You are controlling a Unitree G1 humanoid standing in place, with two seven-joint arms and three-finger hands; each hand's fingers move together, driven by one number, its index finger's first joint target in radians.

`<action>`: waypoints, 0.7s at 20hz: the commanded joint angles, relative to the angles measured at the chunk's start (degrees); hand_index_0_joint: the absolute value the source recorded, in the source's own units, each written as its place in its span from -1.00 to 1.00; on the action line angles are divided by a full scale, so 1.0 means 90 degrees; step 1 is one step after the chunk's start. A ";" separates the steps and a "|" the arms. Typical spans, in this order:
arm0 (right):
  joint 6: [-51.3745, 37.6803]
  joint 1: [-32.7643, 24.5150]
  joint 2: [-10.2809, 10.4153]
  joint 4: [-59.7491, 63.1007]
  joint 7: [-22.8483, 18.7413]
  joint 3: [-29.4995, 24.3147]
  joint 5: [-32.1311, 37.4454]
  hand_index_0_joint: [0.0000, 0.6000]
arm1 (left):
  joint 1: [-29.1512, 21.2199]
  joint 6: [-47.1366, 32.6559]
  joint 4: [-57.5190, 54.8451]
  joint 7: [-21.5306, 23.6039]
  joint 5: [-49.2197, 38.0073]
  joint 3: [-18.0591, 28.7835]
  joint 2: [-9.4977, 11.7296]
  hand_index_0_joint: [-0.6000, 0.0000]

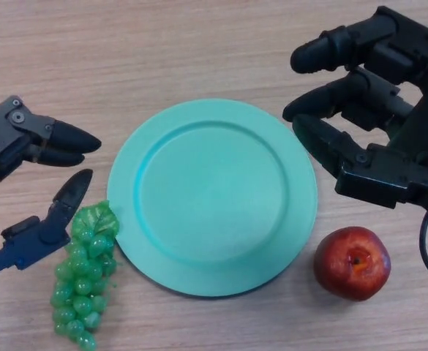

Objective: Pick up the green grapes and place it on the plate

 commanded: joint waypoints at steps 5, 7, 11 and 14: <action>-0.1164 -0.0027 -0.0267 -0.0325 0.0125 -0.0192 -0.0219 -0.86 | -0.0130 -0.0036 -0.0707 0.0040 -0.1014 0.0402 0.0190 0.17; -0.1241 0.0049 -0.0281 -0.0325 0.0323 -0.0147 -0.0468 -1.00 | -0.0410 0.0765 -0.0961 -0.0283 -0.2361 0.0971 0.0361 0.98; -0.1275 0.0047 -0.0309 -0.0325 0.0648 -0.0139 -0.0807 -1.00 | -0.1014 0.2438 -0.1223 -0.0163 -0.4312 0.1777 0.0923 1.00; -0.1257 0.0171 0.0035 -0.0325 0.1170 -0.0114 -0.1414 -1.00 | -0.1178 0.2781 -0.1265 -0.0001 -0.4766 0.1832 0.1174 1.00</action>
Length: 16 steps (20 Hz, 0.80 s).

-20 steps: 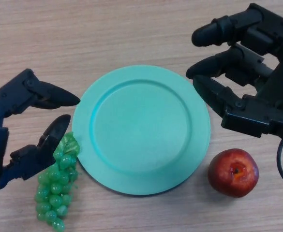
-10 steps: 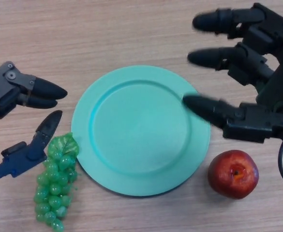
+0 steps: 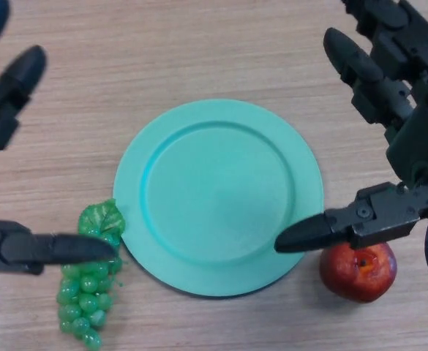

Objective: Pick up the green grapes and place it on the plate

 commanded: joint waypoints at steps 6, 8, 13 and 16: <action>-0.1148 -0.0047 0.0183 -0.0325 0.0548 -0.0362 -0.0779 -1.00 | -0.0148 -0.0891 -0.0060 -0.0024 -0.0112 0.0208 0.0281 1.00; -0.1181 -0.0038 0.0154 -0.0325 0.0545 -0.0419 -0.0747 -1.00 | -0.0132 -0.0852 -0.0090 0.0014 -0.0143 0.0184 0.0257 1.00; -0.1322 0.0003 0.0057 -0.0325 0.0466 -0.0499 -0.0608 -1.00 | -0.0227 -0.0514 -0.0191 0.0208 -0.0306 0.0166 0.0315 1.00; -0.1227 -0.0053 -0.0050 -0.0325 0.0432 -0.0542 -0.0518 -1.00 | -0.0216 -0.0563 -0.0163 0.0244 -0.0219 0.0161 0.0329 1.00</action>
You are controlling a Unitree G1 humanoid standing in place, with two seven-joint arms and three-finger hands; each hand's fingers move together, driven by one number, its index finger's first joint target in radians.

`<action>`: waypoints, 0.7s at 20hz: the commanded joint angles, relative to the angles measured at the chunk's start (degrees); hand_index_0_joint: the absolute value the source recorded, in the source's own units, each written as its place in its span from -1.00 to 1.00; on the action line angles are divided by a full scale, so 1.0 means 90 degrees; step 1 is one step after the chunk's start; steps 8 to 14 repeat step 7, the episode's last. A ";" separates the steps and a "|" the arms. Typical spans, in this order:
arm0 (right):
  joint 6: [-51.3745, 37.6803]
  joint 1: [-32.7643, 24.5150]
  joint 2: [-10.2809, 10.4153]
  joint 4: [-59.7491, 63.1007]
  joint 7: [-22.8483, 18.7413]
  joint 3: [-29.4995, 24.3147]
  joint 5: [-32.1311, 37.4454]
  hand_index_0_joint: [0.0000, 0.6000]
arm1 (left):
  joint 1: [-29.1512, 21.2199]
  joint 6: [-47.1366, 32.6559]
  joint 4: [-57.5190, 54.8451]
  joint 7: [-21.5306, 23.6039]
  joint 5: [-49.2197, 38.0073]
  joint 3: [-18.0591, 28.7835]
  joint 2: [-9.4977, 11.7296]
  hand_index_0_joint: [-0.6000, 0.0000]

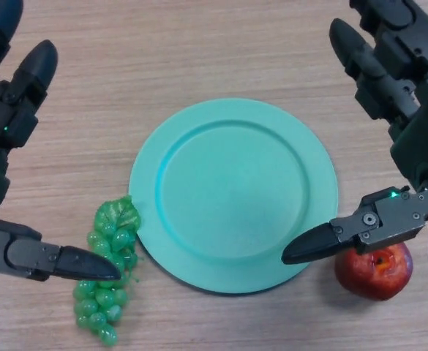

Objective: Pick up the green grapes and place it on the plate

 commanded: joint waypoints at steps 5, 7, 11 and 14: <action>-0.0892 -0.0141 -0.0239 -0.0325 -0.0065 -0.0594 0.0123 -1.00 | -0.0047 -0.0783 -0.0298 -0.0026 0.0482 0.0154 0.0241 1.00; -0.0814 -0.0208 -0.0252 -0.0325 -0.0054 -0.0640 0.0161 -1.00 | -0.0111 -0.1059 -0.0166 -0.0164 0.0773 0.0147 0.0210 1.00; -0.0814 -0.0208 -0.0252 -0.0325 -0.0054 -0.0640 0.0161 -1.00 | -0.0111 -0.1059 -0.0166 -0.0164 0.0773 0.0147 0.0210 1.00; -0.0814 -0.0208 -0.0252 -0.0325 -0.0054 -0.0640 0.0161 -1.00 | -0.0111 -0.1059 -0.0166 -0.0164 0.0773 0.0147 0.0210 1.00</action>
